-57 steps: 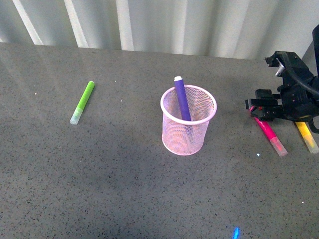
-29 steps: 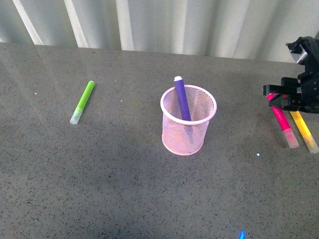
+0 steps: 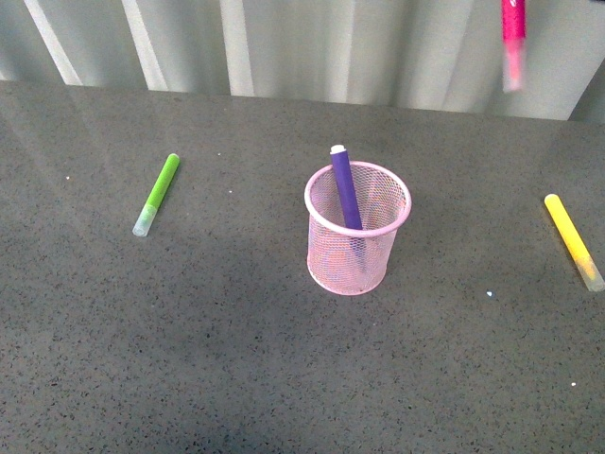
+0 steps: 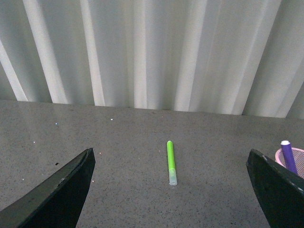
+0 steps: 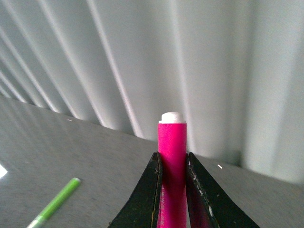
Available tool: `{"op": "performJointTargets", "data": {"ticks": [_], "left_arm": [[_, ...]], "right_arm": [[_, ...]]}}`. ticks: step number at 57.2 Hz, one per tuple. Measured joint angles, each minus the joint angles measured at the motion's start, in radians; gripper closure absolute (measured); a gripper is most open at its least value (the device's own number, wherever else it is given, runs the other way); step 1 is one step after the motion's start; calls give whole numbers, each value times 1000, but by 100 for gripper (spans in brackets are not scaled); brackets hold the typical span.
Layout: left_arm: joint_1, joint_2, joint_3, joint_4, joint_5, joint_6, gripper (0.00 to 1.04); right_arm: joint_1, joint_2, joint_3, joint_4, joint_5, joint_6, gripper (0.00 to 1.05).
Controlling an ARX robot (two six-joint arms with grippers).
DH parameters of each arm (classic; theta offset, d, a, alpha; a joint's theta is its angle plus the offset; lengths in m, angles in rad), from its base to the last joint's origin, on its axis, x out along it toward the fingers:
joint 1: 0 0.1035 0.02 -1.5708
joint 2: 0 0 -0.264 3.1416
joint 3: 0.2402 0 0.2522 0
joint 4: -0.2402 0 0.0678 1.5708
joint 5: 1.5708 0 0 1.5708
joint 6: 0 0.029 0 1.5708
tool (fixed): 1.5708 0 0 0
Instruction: Insert purple and pink pens into pink cup
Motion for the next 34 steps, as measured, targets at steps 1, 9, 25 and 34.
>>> {"op": "performJointTargets", "data": {"ticks": [1, 9, 25, 34], "left_arm": [[0, 0, 0, 0, 0, 0, 7], [0, 0, 0, 0, 0, 0, 7], [0, 0, 0, 0, 0, 0, 7], [0, 0, 0, 0, 0, 0, 7]], "right_arm": [[7, -5, -5, 13, -10, 4, 95], [106, -11, -61, 171, -91, 12, 95], [199, 147, -59, 290, -140, 43, 95], [211, 236, -26, 313, -143, 61, 95]]}}
